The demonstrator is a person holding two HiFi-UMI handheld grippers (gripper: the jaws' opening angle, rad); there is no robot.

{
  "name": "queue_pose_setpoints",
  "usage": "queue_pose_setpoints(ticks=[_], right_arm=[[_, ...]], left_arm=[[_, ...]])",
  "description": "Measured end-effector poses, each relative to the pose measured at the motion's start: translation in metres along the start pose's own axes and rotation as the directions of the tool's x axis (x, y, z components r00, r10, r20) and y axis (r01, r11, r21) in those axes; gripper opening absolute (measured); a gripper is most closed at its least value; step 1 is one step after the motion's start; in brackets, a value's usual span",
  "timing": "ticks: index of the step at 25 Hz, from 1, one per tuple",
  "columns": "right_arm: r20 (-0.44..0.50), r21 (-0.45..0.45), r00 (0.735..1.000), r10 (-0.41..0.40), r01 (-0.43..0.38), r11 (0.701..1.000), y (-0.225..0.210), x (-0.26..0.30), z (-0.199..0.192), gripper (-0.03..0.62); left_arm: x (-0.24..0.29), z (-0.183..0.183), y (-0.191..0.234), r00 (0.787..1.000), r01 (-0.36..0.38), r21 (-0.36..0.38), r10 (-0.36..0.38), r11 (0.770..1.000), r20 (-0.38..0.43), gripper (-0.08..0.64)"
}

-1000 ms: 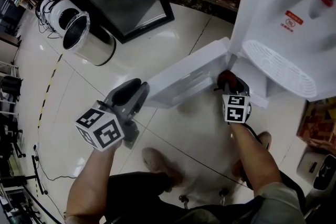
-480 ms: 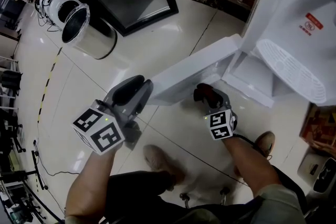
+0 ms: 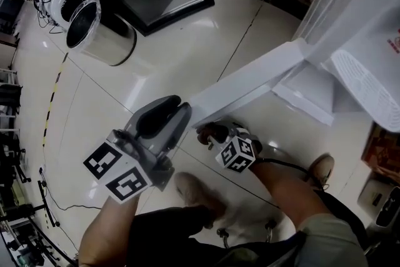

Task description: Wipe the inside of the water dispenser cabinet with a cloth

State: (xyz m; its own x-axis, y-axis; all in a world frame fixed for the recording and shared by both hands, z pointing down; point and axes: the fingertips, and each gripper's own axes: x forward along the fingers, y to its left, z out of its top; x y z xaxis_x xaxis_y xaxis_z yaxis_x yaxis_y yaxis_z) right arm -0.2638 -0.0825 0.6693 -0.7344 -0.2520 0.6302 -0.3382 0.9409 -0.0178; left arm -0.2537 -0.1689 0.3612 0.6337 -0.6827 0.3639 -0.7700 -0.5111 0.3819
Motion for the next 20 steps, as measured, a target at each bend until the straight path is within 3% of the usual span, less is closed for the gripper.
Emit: queue_pose_setpoints(ticks=[7, 13, 17, 20], right_arm=[[0.012, 0.004, 1.0, -0.009, 0.009, 1.0, -0.01, -0.007, 0.0, 0.107], [-0.004, 0.095, 0.993, -0.118, 0.118, 0.988, -0.036, -0.014, -0.009, 0.109], [-0.05, 0.253, 0.957, -0.286, 0.289, 0.923, -0.092, -0.029, -0.026, 0.107], [-0.09, 0.298, 0.935, -0.342, 0.353, 0.887, -0.122, -0.042, -0.038, 0.109]], left_arm=[[-0.001, 0.001, 0.001, 1.0, 0.016, -0.01, -0.016, 1.0, 0.003, 0.097], [0.0, 0.003, 0.005, 1.0, -0.004, -0.011, 0.004, 1.0, 0.005, 0.097], [0.0, 0.004, 0.006, 1.0, -0.012, -0.01, 0.012, 1.0, 0.007, 0.097], [0.001, 0.003, 0.008, 1.0, -0.027, -0.01, 0.027, 1.0, 0.007, 0.098]])
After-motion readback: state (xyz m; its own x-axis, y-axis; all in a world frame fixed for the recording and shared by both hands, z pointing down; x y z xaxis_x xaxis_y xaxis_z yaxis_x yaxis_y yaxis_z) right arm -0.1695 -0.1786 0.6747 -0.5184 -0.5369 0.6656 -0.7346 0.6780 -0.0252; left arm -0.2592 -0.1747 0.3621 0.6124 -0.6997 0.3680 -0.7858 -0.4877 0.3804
